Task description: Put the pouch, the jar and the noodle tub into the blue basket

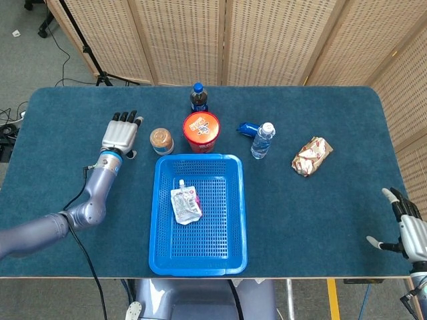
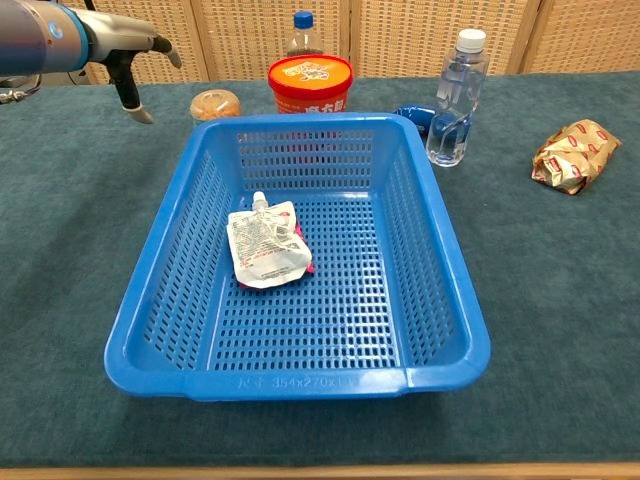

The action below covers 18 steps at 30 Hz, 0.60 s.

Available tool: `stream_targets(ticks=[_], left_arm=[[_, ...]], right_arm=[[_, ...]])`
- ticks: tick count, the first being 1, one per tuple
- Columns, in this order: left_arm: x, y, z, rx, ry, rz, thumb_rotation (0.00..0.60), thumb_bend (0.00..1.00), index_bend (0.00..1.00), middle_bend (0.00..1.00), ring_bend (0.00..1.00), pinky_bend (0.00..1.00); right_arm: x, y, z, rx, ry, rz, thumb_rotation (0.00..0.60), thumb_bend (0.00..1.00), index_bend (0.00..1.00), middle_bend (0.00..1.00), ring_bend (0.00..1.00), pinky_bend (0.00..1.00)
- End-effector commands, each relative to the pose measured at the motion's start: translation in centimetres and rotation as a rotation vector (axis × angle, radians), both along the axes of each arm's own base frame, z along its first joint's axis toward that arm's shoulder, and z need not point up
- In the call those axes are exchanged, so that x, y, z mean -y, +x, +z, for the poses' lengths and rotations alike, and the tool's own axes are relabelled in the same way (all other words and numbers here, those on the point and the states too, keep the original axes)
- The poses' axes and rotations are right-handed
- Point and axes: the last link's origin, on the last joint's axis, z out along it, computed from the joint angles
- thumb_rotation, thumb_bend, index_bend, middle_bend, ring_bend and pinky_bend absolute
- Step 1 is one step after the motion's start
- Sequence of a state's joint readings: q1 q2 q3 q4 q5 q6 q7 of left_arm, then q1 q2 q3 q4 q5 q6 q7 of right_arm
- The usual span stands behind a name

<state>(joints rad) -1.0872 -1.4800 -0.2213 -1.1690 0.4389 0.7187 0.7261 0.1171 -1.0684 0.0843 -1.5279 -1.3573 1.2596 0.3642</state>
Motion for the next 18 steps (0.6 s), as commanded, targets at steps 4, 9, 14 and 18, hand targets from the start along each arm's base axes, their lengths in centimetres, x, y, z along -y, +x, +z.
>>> stream_targets(ticks=[4,9,14,18], left_arm=[[-1.3,1.2,-1.8,0.038,-0.053,-0.017,0.6,0.17,0.0,0.0,0.0,0.07],[-1.5,1.4,-2.7,0.039,-0.073,-0.022,0.6,0.17,0.0,0.0,0.0,0.07],[-2.0,1.6,-4.1,0.045,-0.057,-0.027,0.6,0.18,0.0,0.0,0.0,0.07],[-2.3,1.9,-4.8,0.063,-0.03,-0.039,0.6,0.21,0.04,0.0,0.0,0.09]], right_arm=[[0.3,-0.4,-0.3,0.006,0.007,-0.013,0.6,0.15,0.0,0.0,0.0,0.0],[0.4,-0.6,-0.3,0.01,0.006,-0.015,0.6,0.15,0.0,0.0,0.0,0.0],[0.4,-0.5,-0.2,0.013,0.009,-0.009,0.6,0.15,0.0,0.0,0.0,0.0],[0.4,-0.5,-0.2,0.012,0.01,-0.01,0.6,0.15,0.0,0.0,0.0,0.0]])
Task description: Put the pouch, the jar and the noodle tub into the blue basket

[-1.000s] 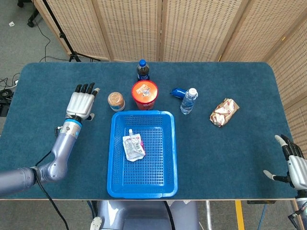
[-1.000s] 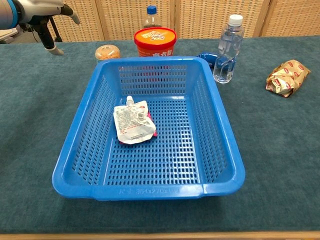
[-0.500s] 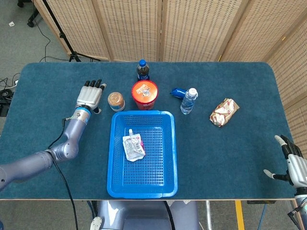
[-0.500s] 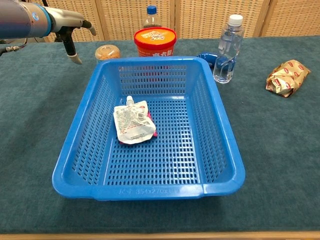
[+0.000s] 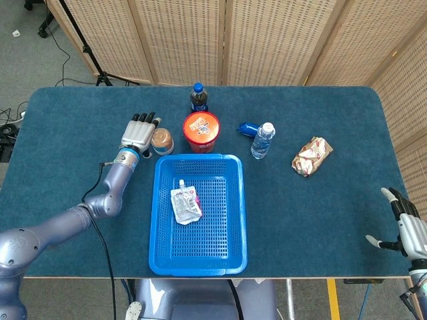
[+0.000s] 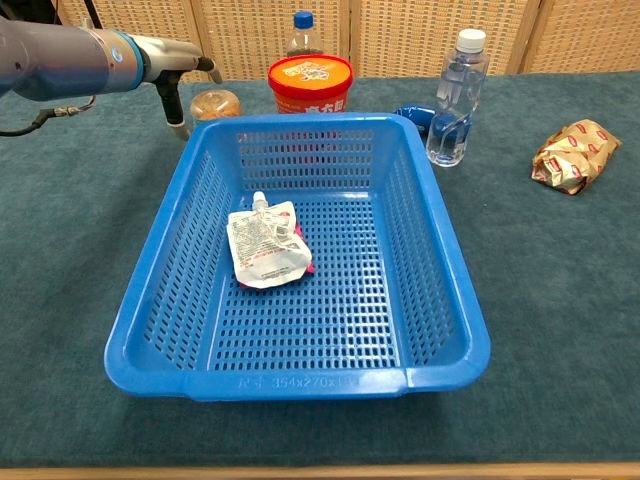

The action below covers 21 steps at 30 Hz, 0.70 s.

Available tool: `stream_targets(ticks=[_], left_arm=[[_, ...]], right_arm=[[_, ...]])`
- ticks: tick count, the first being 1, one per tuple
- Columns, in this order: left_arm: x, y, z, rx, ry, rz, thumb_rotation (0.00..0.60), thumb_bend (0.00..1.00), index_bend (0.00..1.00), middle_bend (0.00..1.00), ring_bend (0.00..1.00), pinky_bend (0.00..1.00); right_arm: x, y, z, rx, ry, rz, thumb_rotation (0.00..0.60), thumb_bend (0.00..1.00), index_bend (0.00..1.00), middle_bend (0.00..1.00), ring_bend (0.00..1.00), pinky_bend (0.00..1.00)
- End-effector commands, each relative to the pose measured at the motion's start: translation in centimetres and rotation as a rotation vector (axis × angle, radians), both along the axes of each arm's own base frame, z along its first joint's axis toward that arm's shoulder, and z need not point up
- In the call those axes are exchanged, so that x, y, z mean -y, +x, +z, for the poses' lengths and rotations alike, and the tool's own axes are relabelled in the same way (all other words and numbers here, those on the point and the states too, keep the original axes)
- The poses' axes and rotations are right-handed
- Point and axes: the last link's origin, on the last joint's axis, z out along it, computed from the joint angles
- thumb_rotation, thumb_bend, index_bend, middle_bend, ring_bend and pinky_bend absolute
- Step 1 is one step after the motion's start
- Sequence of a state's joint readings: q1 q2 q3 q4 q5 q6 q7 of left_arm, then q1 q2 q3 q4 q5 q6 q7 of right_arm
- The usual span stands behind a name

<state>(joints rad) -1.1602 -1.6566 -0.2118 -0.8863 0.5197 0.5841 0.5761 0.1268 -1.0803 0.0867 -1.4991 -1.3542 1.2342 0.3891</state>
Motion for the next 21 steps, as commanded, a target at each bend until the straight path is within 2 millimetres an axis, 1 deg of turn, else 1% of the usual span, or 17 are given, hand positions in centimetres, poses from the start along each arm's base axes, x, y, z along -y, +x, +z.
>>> stream_targets(ticks=[1,2,4,7,9,10,11,13,15,19,21], left_arm=[[-0.2,0.4,-0.8,0.009,0.022,-0.02,0.6,0.22,0.1,0.0,0.0,0.1],[-0.2,0.3,-1.0,0.004,0.029,-0.025,0.6,0.22,0.14,0.0,0.0,0.12],[-0.1,0.2,-1.6,0.008,0.03,-0.027,0.6,0.24,0.27,0.0,0.0,0.16],[0.1,-0.1,-2.2,0.004,0.027,-0.032,0.6,0.26,0.39,0.01,0.01,0.2],[0.2,-0.3,-2.5,-0.006,0.031,-0.037,0.6,0.3,0.48,0.06,0.04,0.25],[0.2,-0.3,-2.6,-0.008,0.033,-0.038,0.6,0.31,0.52,0.08,0.07,0.27],[0.2,-0.3,-2.7,-0.009,0.043,-0.04,0.6,0.34,0.56,0.13,0.1,0.29],[0.2,-0.3,-2.7,-0.007,0.06,-0.046,0.6,0.38,0.61,0.22,0.17,0.34],[0.2,-0.3,-2.4,-0.007,0.093,-0.059,0.6,0.4,0.65,0.27,0.21,0.37],[0.2,-0.3,-1.7,-0.006,0.138,-0.081,0.6,0.43,0.71,0.32,0.24,0.39],[0.2,-0.2,-0.8,0.0,0.179,-0.103,0.6,0.44,0.73,0.34,0.26,0.4]], right_arm=[[0.0,0.0,0.0,0.001,-0.001,-0.002,0.6,0.15,0.0,0.0,0.0,0.0],[0.0,0.0,0.0,0.0,0.0,-0.003,0.6,0.15,0.0,0.0,0.0,0.0],[0.0,0.0,0.0,-0.001,-0.001,0.0,0.6,0.15,0.0,0.0,0.0,0.0],[-0.1,0.1,0.0,-0.001,0.002,0.003,0.6,0.15,0.0,0.0,0.0,0.0],[-0.1,0.1,0.0,-0.003,0.0,0.004,0.6,0.15,0.0,0.0,0.0,0.0],[-0.1,0.1,0.1,-0.004,-0.001,0.004,0.6,0.16,0.0,0.0,0.0,0.0],[-0.1,0.2,0.1,-0.004,-0.001,0.004,0.6,0.16,0.0,0.0,0.0,0.0],[-0.1,0.2,0.1,-0.004,-0.001,0.005,0.6,0.16,0.0,0.0,0.0,0.0],[-0.1,0.2,0.0,-0.005,-0.001,0.006,0.6,0.15,0.0,0.0,0.0,0.0],[-0.1,0.3,0.0,-0.006,0.001,0.011,0.6,0.16,0.0,0.0,0.0,0.0],[-0.1,0.5,0.0,-0.006,0.001,0.016,0.6,0.15,0.0,0.0,0.0,0.0]])
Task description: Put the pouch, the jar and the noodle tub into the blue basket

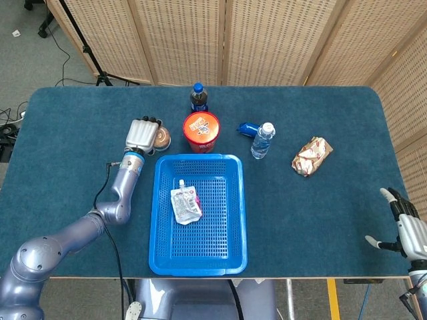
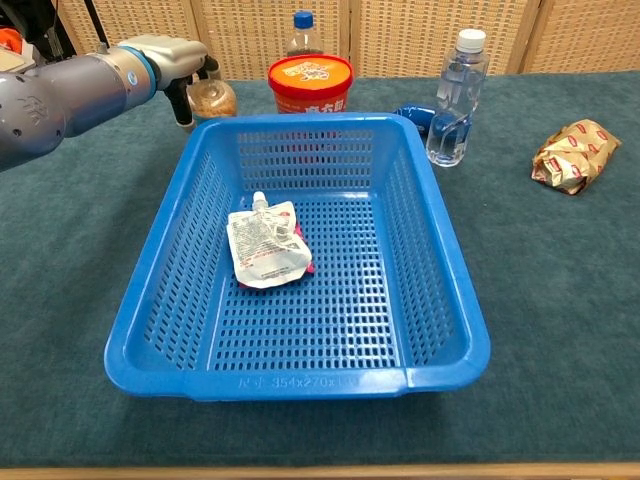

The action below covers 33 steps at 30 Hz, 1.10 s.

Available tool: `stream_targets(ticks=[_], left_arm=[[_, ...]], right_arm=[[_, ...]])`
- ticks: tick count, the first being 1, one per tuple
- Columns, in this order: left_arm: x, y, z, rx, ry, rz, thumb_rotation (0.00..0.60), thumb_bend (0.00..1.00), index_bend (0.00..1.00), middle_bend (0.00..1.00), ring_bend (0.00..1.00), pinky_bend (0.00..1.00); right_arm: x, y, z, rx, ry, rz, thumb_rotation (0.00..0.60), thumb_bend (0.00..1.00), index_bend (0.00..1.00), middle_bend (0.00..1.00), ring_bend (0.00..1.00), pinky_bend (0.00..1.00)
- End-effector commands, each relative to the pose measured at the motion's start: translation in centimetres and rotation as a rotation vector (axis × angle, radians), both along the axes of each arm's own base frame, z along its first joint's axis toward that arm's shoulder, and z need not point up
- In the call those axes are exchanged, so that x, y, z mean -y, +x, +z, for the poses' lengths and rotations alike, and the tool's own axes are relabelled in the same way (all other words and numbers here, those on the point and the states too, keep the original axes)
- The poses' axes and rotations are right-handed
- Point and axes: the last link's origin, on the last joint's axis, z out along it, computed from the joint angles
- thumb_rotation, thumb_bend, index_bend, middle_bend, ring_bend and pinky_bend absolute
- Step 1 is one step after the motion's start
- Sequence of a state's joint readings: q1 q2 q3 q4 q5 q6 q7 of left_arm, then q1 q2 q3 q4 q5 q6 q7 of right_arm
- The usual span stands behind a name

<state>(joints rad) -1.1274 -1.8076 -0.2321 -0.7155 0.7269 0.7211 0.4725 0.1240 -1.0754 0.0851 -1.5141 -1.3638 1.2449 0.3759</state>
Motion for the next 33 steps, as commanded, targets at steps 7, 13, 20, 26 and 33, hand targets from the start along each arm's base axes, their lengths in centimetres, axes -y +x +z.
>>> stream_targets(ticks=[7,13,20,26,33], left_arm=[[1.1,-0.1,4.3,0.052,0.117,-0.102,0.6,0.44,0.79,0.4,0.31,0.44],[3.7,0.2,7.1,0.112,0.134,-0.123,0.6,0.42,0.8,0.41,0.32,0.44],[8.6,2.0,8.8,0.193,0.087,-0.163,0.6,0.4,0.8,0.41,0.32,0.44],[12.4,4.3,9.1,0.235,0.033,-0.221,0.6,0.4,0.8,0.41,0.32,0.44],[15.3,7.3,7.7,0.258,-0.082,-0.273,0.6,0.37,0.8,0.4,0.32,0.44]], right_arm=[[-0.3,0.8,0.0,-0.005,-0.001,0.03,0.6,0.16,0.0,0.0,0.0,0.0],[-0.4,1.1,-0.5,-0.005,0.016,0.039,0.6,0.16,0.0,0.0,0.0,0.0],[-0.6,1.3,-0.2,-0.01,-0.002,0.045,0.6,0.16,0.0,0.0,0.0,0.0],[-1.1,1.8,0.2,-0.009,-0.023,0.062,0.6,0.15,0.0,0.0,0.0,0.0],[-1.2,2.2,0.4,0.001,-0.032,0.075,0.6,0.15,0.0,0.0,0.0,0.0]])
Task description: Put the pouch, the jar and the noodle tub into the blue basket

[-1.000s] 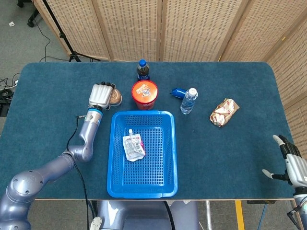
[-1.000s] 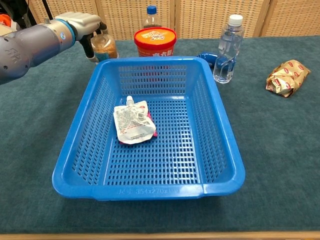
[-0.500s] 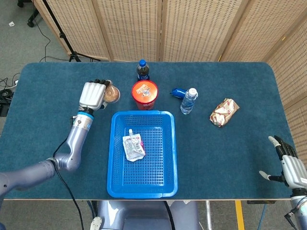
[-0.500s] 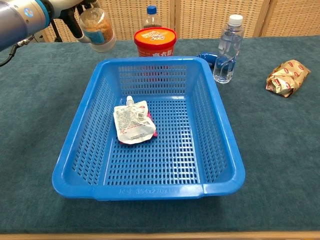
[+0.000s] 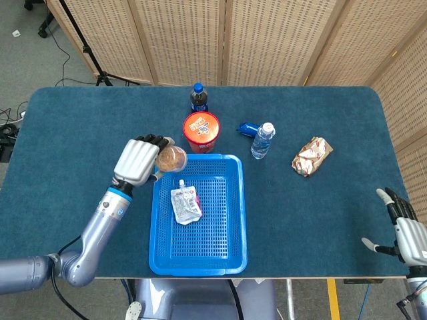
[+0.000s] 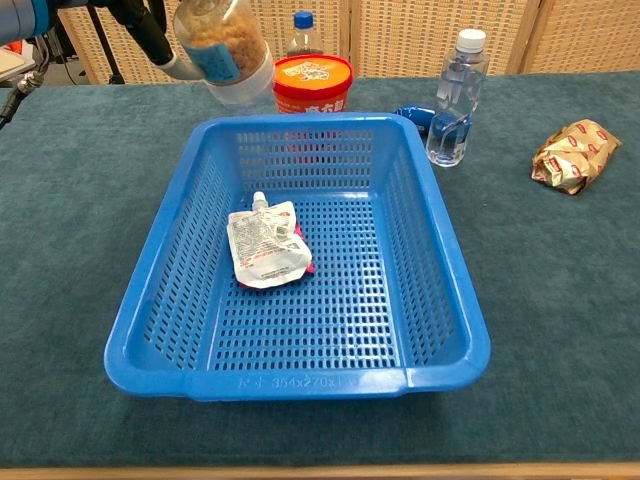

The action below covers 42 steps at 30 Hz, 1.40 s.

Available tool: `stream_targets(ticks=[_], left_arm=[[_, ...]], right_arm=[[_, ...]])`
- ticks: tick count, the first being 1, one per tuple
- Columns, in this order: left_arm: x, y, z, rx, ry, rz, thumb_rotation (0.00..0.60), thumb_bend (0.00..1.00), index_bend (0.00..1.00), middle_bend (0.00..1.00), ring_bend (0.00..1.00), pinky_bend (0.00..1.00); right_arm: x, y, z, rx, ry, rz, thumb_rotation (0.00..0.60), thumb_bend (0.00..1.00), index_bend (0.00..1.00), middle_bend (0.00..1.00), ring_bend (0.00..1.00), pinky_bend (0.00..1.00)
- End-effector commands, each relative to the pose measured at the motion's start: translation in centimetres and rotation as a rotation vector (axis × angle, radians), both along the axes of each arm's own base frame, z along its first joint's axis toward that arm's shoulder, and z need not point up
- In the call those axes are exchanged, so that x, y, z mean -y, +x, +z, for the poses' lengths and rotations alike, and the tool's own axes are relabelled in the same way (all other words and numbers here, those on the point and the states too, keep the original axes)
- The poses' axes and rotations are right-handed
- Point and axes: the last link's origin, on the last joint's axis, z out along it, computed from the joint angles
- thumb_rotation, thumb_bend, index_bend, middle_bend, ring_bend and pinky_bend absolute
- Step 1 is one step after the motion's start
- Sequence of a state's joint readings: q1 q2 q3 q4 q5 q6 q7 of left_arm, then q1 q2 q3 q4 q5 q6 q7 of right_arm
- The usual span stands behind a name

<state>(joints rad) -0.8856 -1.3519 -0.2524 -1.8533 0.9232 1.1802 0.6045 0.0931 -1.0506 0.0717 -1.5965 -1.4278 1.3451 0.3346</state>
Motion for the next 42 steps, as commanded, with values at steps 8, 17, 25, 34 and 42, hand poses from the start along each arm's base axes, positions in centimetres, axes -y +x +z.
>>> stream_targets(ticks=[8,17,25,34,42], left_arm=[[2.2,1.4,-2.7,-0.087,-0.241,0.057,0.6,0.29,0.18,0.0,0.02,0.31],[1.4,0.6,-2.6,-0.15,-0.256,0.124,0.6,0.22,0.0,0.0,0.0,0.11],[0.6,-0.5,-1.8,-0.159,-0.218,0.158,0.6,0.21,0.0,0.0,0.0,0.11],[-2.1,-1.6,0.1,-0.157,-0.157,0.207,0.6,0.21,0.0,0.0,0.0,0.11],[-5.5,-1.4,0.8,-0.209,-0.151,0.245,0.6,0.19,0.0,0.0,0.0,0.08]], right_arm=[[0.1,-0.4,0.4,0.013,-0.012,-0.01,0.6,0.15,0.0,0.0,0.0,0.0],[0.2,-0.5,0.3,0.013,-0.012,-0.012,0.6,0.15,0.0,0.0,0.0,0.0],[0.1,-0.4,0.2,0.008,-0.006,-0.012,0.6,0.15,0.0,0.0,0.0,0.0],[0.4,-0.8,-0.2,0.009,0.012,-0.032,0.6,0.15,0.0,0.0,0.0,0.0],[0.7,-1.3,-0.5,0.02,0.031,-0.049,0.6,0.15,0.0,0.0,0.0,0.0]])
